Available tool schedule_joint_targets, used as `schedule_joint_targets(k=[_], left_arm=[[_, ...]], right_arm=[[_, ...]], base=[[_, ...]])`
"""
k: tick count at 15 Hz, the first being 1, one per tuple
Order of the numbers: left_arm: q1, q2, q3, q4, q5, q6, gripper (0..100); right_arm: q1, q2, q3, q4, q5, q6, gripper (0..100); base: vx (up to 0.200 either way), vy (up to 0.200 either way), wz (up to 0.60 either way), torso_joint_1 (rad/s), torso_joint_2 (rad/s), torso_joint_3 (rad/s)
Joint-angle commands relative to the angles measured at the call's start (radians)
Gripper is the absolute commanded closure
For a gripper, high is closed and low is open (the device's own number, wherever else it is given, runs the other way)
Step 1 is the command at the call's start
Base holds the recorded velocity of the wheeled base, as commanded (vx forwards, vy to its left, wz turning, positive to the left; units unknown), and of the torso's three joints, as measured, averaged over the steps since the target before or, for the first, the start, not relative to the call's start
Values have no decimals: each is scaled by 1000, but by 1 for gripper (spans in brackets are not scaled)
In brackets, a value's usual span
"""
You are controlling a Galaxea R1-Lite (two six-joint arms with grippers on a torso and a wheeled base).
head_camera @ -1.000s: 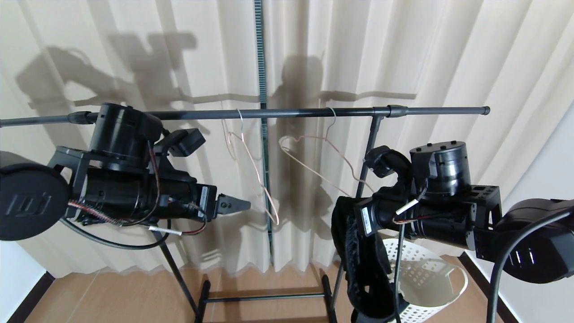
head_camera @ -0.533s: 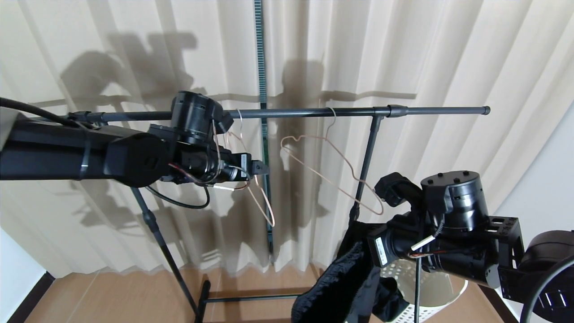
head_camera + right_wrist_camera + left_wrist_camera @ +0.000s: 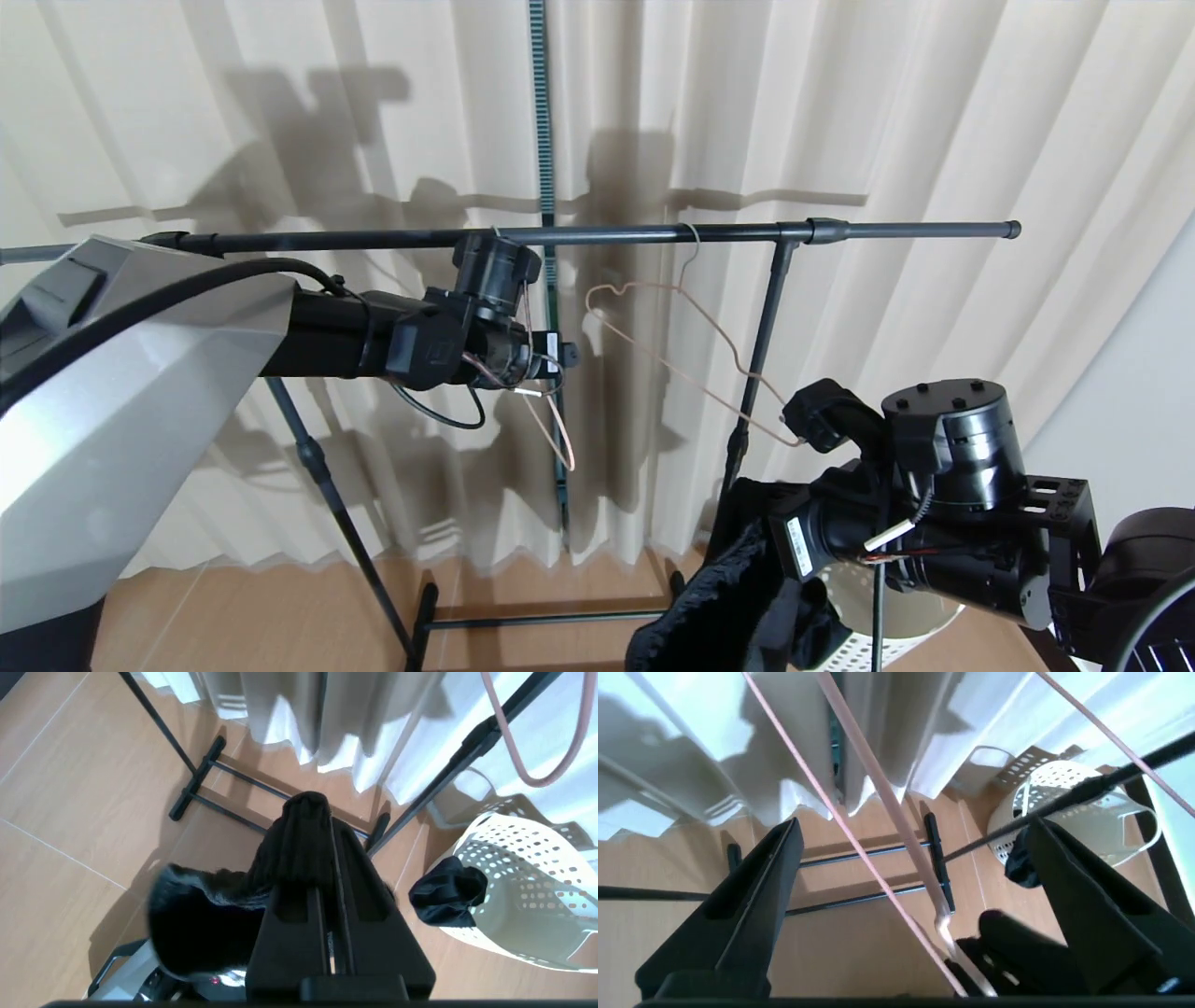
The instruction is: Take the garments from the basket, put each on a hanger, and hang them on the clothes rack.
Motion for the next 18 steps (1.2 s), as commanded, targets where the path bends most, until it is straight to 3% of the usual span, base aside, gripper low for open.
schedule_joint_targets(k=[1, 9, 18], left_arm=[[-2, 35, -8, 1, 11, -1, 0], [6, -7, 52, -1, 119, -24, 0], [29, -85, 154, -7, 143, -30, 0]], right_arm=[[0, 7, -2, -1, 1, 0, 100], [0, 13, -5, -1, 1, 0, 100], [0, 36, -25, -1, 1, -2, 100]], base=[[0, 0, 0, 0, 0, 0], [0, 0, 0, 0, 0, 0], [0, 0, 0, 0, 0, 0]])
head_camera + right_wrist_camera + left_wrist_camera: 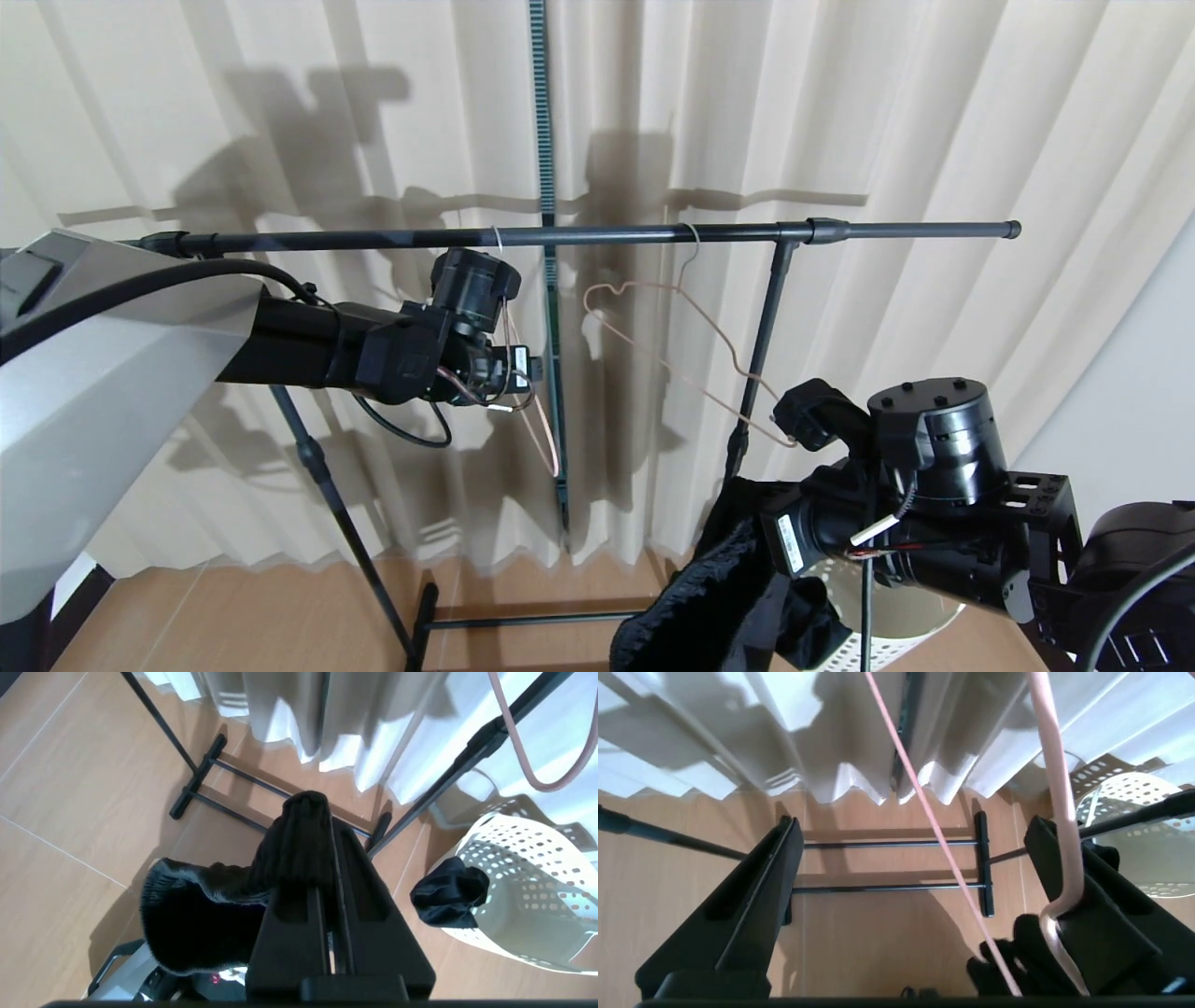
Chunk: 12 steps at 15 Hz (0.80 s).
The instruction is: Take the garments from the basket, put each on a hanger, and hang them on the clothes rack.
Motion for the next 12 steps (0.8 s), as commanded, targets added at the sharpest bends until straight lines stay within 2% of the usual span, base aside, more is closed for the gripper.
schedule_joint_targets(k=[1, 12], left_arm=[[7, -28, 27, 0, 12, -1, 0], [1, 18, -6, -11, 9, 0, 0]], right_arm=[[0, 11, -9, -1, 0, 0, 100], [0, 10, -6, -1, 0, 1, 100]], base=[[0, 0, 0, 0, 0, 0], [0, 0, 0, 0, 0, 0]])
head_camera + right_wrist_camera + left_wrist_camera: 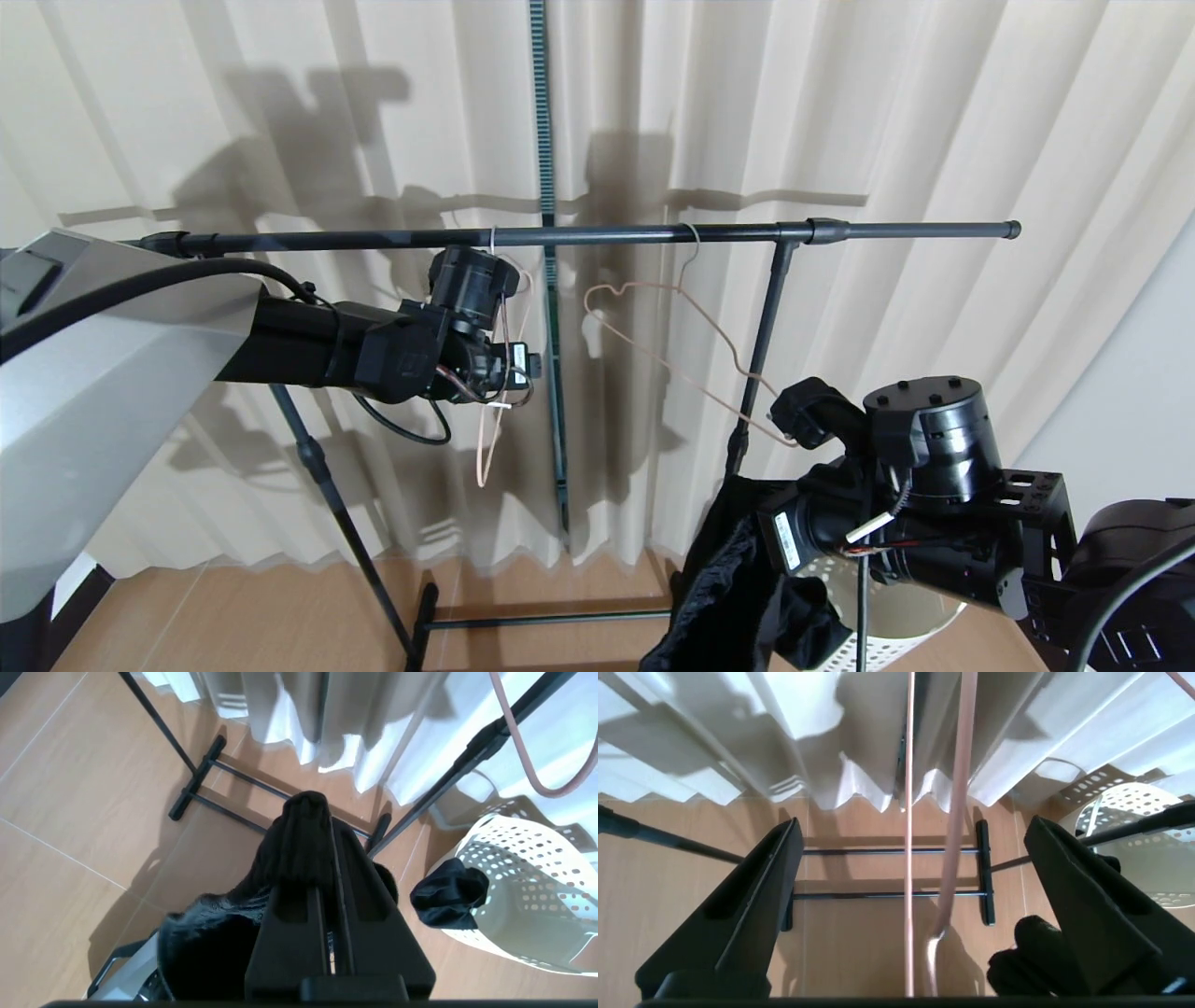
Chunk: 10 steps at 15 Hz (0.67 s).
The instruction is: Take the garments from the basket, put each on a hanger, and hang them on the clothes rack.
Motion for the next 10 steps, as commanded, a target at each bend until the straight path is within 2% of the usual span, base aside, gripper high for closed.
schedule_joint_targets(k=[1, 4, 5, 10], left_arm=[[-1, 26, 0, 0, -1, -2, 0], [-1, 29, 3, 0, -1, -4, 0], [-1, 29, 5, 0, -1, -4, 100], [1, 23, 18, -1, -1, -4, 100]], right_arm=[[0, 2, 3, 0, 0, 0, 100], [0, 0, 3, 0, 0, 0, 100], [0, 0, 3, 0, 0, 0, 100], [0, -3, 5, 1, -2, -1, 100]], base=[[0, 0, 0, 0, 0, 0], [0, 0, 0, 0, 0, 0], [0, 0, 0, 0, 0, 0], [0, 0, 0, 0, 0, 0]])
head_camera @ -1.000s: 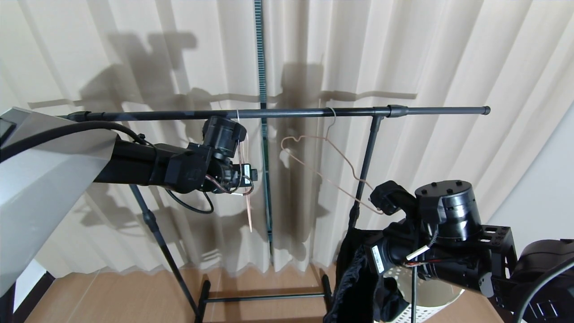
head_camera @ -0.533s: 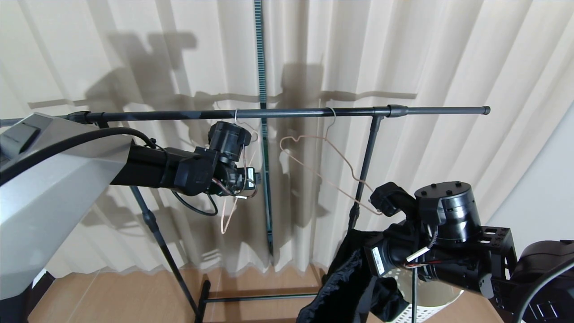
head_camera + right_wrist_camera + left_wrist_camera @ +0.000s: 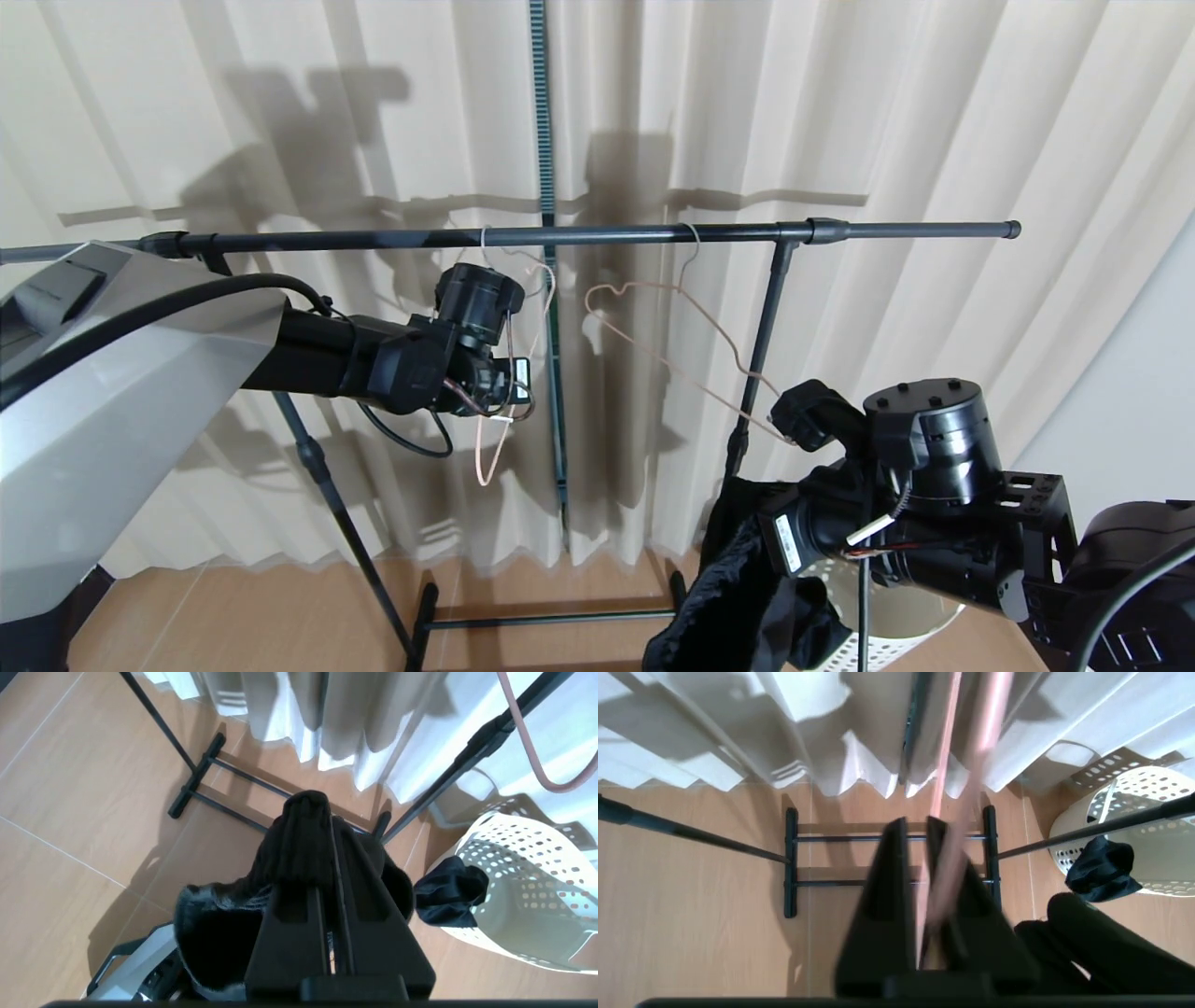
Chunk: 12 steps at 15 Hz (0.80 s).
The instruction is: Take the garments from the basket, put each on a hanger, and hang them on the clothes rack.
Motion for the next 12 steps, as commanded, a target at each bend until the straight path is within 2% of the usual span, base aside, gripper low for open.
schedule_joint_targets(k=[1, 6, 12], left_arm=[[2, -7, 2, 0, 1, 0, 100], [2, -30, -1, -36, -4, 3, 100], [-3, -131, 33, -37, -62, 29, 100]], right_arm=[[0, -2, 1, 0, -1, 0, 100], [0, -7, -7, 0, 1, -2, 100], [0, -1, -24, 0, 1, -3, 100]], base=[[0, 0, 0, 0, 0, 0], [0, 0, 0, 0, 0, 0], [0, 0, 0, 0, 0, 0]])
